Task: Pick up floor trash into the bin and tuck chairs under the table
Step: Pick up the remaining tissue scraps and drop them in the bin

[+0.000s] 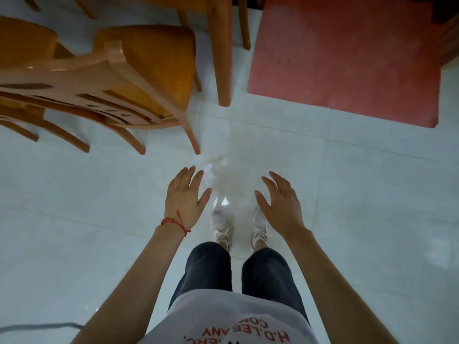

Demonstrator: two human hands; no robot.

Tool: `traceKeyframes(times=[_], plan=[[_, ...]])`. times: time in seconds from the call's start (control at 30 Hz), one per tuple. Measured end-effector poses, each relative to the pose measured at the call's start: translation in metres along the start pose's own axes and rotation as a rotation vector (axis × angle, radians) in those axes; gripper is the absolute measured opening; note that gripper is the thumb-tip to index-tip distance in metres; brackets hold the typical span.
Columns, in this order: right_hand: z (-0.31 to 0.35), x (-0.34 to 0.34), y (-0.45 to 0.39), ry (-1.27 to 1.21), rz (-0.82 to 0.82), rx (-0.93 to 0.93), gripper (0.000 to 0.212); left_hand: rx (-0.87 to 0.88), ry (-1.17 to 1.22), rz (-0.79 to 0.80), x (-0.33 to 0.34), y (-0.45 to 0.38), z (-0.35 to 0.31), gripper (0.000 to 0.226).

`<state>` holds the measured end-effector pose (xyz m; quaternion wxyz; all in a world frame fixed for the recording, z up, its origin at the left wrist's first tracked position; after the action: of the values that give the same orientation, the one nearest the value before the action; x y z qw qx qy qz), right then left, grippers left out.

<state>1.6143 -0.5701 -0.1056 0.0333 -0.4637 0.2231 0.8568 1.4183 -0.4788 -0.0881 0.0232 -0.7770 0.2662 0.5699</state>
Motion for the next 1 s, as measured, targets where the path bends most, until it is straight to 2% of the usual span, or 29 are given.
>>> traceKeyframes(times=[0.23,0.4,0.57,1.0], plan=[[-0.022,0.036,-0.074,0.033,0.096,-0.119,0.047,-0.108,0.007,-0.033,0.039,-0.04,0.009,0.054],[-0.049,0.063,-0.124,0.079,0.089,-0.185,0.045,-0.156,0.019,-0.032,0.091,-0.074,0.02,0.053],[-0.079,0.103,-0.169,0.097,0.067,-0.218,0.044,-0.111,0.014,-0.002,0.152,-0.109,0.039,0.062],[-0.144,0.245,-0.248,0.16,0.129,-0.324,0.045,-0.008,-0.044,0.014,0.304,-0.174,0.123,0.053]])
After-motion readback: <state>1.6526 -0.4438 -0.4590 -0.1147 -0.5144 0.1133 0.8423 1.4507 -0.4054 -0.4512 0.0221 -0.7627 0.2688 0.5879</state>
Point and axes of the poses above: each hand's wrist, its own y-axis away from the middle knuckle, its own x-axis out of the palm, z = x × y, the point moved 6 cm from there along -y, towards the middle knuckle
